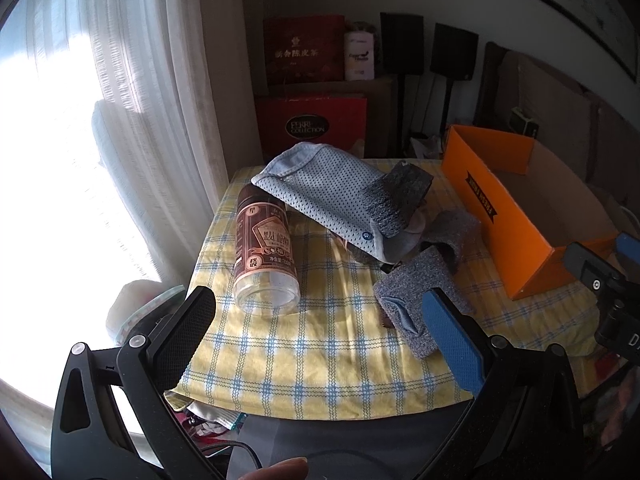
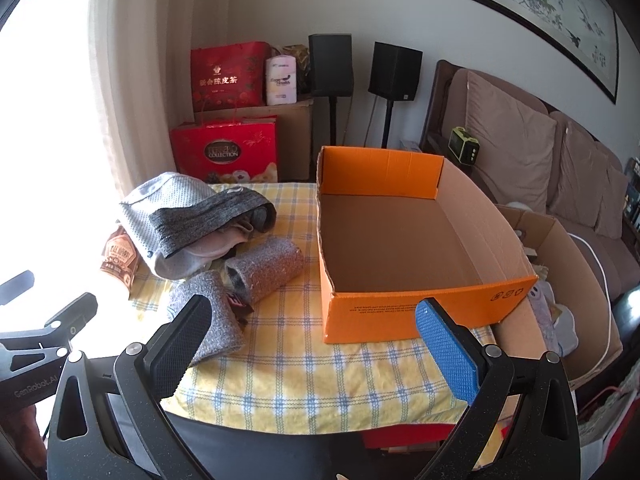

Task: Organize objects
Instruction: 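Move the left tool toward the grey sock on the table, then grasp the grey sock with the left tool while the right tool approaches the rolled grey sock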

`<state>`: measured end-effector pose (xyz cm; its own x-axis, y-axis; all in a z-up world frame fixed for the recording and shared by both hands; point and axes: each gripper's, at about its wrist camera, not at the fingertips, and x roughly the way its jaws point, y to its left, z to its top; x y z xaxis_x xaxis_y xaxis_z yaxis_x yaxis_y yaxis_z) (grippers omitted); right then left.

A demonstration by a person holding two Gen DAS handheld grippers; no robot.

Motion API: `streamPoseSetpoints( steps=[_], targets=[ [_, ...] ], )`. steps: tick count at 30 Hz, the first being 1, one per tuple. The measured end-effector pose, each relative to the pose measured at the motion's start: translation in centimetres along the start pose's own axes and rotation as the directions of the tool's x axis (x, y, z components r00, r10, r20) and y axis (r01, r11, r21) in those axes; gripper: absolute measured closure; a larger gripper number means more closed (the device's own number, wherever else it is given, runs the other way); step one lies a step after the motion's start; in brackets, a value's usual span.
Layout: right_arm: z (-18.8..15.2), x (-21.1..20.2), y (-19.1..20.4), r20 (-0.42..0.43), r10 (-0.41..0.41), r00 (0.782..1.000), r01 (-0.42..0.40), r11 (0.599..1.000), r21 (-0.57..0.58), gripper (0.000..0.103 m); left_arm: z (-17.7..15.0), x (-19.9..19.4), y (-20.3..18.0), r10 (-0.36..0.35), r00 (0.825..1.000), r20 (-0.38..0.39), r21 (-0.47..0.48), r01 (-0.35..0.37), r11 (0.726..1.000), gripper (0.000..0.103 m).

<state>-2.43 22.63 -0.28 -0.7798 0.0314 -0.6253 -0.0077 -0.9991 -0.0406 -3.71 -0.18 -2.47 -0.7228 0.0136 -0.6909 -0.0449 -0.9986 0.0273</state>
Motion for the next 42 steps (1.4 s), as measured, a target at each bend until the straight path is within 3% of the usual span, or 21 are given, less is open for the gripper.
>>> streamPoseSetpoints(
  steps=[3, 6, 11, 19, 31, 36, 38, 40, 42],
  targets=[
    [0.4, 0.6, -0.2, 0.008, -0.008, 1.0, 0.008, 1.0, -0.01, 0.0, 0.1, 0.8, 0.6, 0.006, 1.0, -0.02, -0.024, -0.007, 1.0, 0.0],
    [0.8, 0.8, -0.2, 0.028, -0.021, 0.999, 0.022, 1.0, -0.017, 0.0, 0.2, 1.3, 1.3, -0.032, 0.999, -0.022, -0.061, 0.031, 0.998, 0.0],
    [1.4, 1.7, -0.5, 0.019, 0.023, 1.0, -0.023, 1.0, 0.002, 0.0, 0.2, 2.5, 0.7, -0.085, 0.996, -0.034, -0.061, 0.083, 0.995, 0.0],
    [1.6, 2.9, -1.0, 0.007, -0.001, 1.0, 0.001, 1.0, 0.001, 0.0, -0.4, 6.2, -2.5, -0.211, 0.97, -0.12, -0.057, 0.206, 0.977, 0.003],
    [1.7, 4.6, -2.4, -0.017, -0.018, 1.0, 0.019, 0.999, 0.038, 0.0, -0.7, 10.7, -5.4, -0.192, 0.963, -0.19, -0.058, 0.184, 0.981, 0.005],
    [1.8, 4.8, -2.6, -0.019, -0.016, 1.0, 0.016, 0.999, 0.034, 0.0, -1.1, 10.8, -6.5, -0.201, 0.961, -0.191, -0.022, 0.201, 0.979, 0.04],
    [1.9, 4.9, -2.6, -0.02, -0.015, 1.0, 0.016, 0.999, 0.033, 0.0, -1.2, 10.3, -6.9, -0.18, 0.968, -0.173, 0.011, 0.185, 0.983, 0.053],
    [1.9, 4.9, -2.6, -0.022, -0.018, 1.0, 0.019, 0.999, 0.031, 0.0, -1.3, 9.7, -7.0, -0.161, 0.974, -0.157, 0.038, 0.169, 0.985, 0.073],
    [1.9, 4.8, -2.4, -0.022, -0.022, 1.0, 0.022, 0.999, 0.025, 0.0, -1.4, 9.3, -6.8, -0.185, 0.969, -0.166, 0.032, 0.193, 0.981, 0.08]
  ],
)
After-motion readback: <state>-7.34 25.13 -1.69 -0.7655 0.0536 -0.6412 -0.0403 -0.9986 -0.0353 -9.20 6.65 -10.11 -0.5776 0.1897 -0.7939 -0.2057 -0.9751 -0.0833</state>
